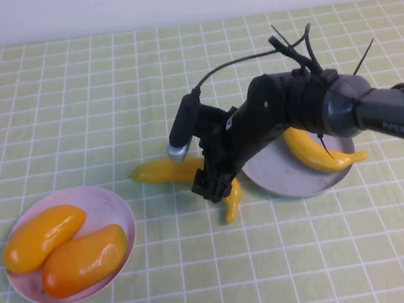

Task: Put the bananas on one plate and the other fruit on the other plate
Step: Put another type of fruit in the right plate

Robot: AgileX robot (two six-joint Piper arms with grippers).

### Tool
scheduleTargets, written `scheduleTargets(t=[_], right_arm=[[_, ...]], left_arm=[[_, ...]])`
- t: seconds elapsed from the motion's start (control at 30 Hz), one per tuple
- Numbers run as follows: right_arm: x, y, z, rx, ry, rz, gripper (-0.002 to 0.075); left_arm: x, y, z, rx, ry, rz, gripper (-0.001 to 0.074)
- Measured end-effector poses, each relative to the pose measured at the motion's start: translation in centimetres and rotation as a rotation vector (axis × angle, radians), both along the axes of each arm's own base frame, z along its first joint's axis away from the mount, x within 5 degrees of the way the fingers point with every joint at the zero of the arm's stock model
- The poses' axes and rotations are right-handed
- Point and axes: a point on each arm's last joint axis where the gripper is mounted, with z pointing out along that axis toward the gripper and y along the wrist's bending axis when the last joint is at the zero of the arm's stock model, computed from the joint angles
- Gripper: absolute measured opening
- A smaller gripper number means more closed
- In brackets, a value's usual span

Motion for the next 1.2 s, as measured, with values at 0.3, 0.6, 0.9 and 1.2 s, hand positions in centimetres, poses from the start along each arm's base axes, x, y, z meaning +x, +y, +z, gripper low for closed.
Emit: scheduleTargets(t=[0.3,0.6,0.9,1.2], right_arm=[[0.1,0.2,-1.1,0.007,0.027,-0.011,0.0396],[-0.1,0.3,0.2,0.134,0.163,-0.267,0.0319],[0.8,-4.4,5.5,0.231,0.244,-0.712,0.0319],[1.6,-7.5,3.8,0.057,0.284,-0.837,0.0318]], left_arm=[[0.0,0.0,0.0,0.000,0.000,0.000,0.0002],[0.0,0.0,0.0,0.001,0.000,0.000,0.0002],[0.0,0.0,0.0,0.001,0.000,0.000,0.0002],[0.0,0.0,0.0,0.001,0.000,0.000,0.0002]])
